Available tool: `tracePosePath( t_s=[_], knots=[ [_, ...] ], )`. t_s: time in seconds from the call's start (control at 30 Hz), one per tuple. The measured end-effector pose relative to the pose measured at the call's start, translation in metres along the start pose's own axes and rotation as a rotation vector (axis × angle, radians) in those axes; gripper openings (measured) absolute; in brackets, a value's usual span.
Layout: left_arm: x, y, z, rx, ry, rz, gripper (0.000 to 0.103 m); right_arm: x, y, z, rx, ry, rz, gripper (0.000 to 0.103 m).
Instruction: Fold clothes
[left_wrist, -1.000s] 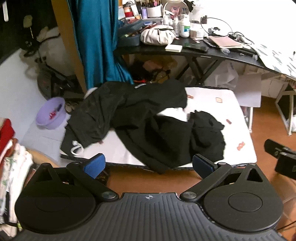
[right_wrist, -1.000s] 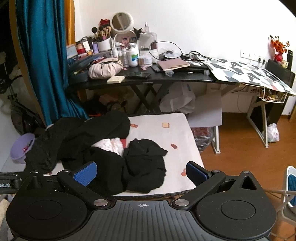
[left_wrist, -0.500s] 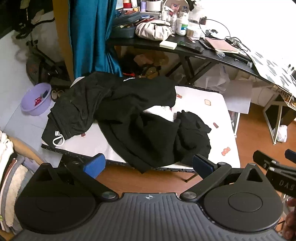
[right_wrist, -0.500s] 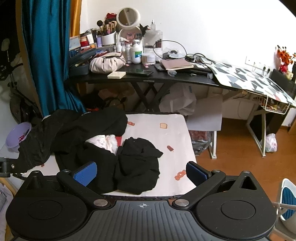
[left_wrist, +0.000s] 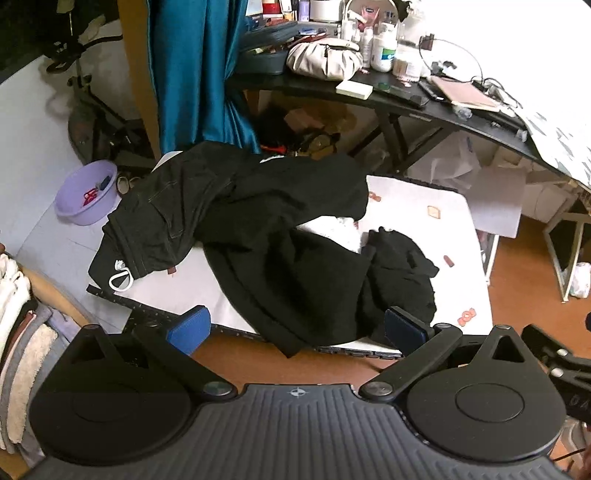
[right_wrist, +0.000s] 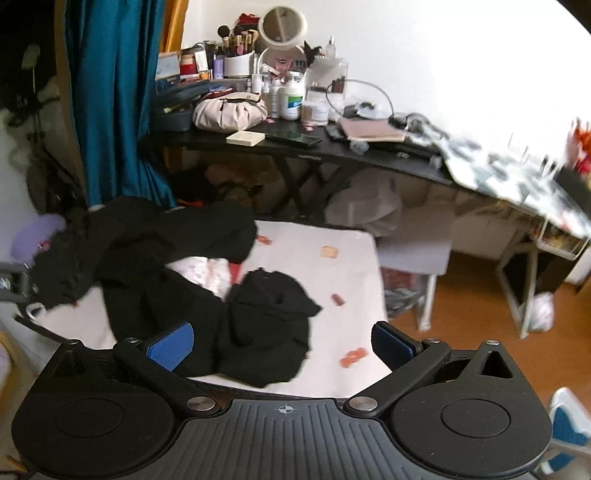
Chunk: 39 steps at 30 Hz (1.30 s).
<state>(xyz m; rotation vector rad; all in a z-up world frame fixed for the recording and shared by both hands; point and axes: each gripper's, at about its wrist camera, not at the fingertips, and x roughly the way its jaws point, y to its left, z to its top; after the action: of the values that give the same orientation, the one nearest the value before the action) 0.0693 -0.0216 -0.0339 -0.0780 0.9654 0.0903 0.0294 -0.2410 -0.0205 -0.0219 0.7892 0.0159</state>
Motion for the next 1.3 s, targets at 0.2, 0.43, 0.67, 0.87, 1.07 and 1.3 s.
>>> tracePosePath(
  t_s=[0.2, 0.43, 0.67, 0.87, 1.07, 1.3],
  knots=[
    [0.014, -0.024, 0.009, 0.056, -0.002, 0.054, 0.102, 0.028, -0.029, 0.011, 0.081, 0.069, 0.125, 0.102],
    [0.031, -0.054, 0.024, 0.041, 0.000, 0.045, 0.102, 0.051, -0.048, 0.027, 0.010, 0.072, 0.094, 0.102],
    [0.060, -0.072, 0.030, 0.025, 0.062, 0.030, 0.102, 0.071, -0.072, 0.036, -0.005, 0.040, 0.052, 0.102],
    [0.103, -0.058, 0.029, -0.026, 0.187, -0.005, 0.102, 0.093, -0.094, 0.033, 0.082, 0.067, 0.036, 0.102],
    [0.136, -0.033, 0.046, -0.079, 0.259, -0.046, 0.102, 0.118, -0.097, 0.040, 0.203, 0.141, 0.007, 0.102],
    [0.155, -0.004, 0.073, -0.073, 0.226, -0.021, 0.102, 0.144, -0.089, 0.061, 0.240, 0.141, -0.017, 0.102]
  ],
)
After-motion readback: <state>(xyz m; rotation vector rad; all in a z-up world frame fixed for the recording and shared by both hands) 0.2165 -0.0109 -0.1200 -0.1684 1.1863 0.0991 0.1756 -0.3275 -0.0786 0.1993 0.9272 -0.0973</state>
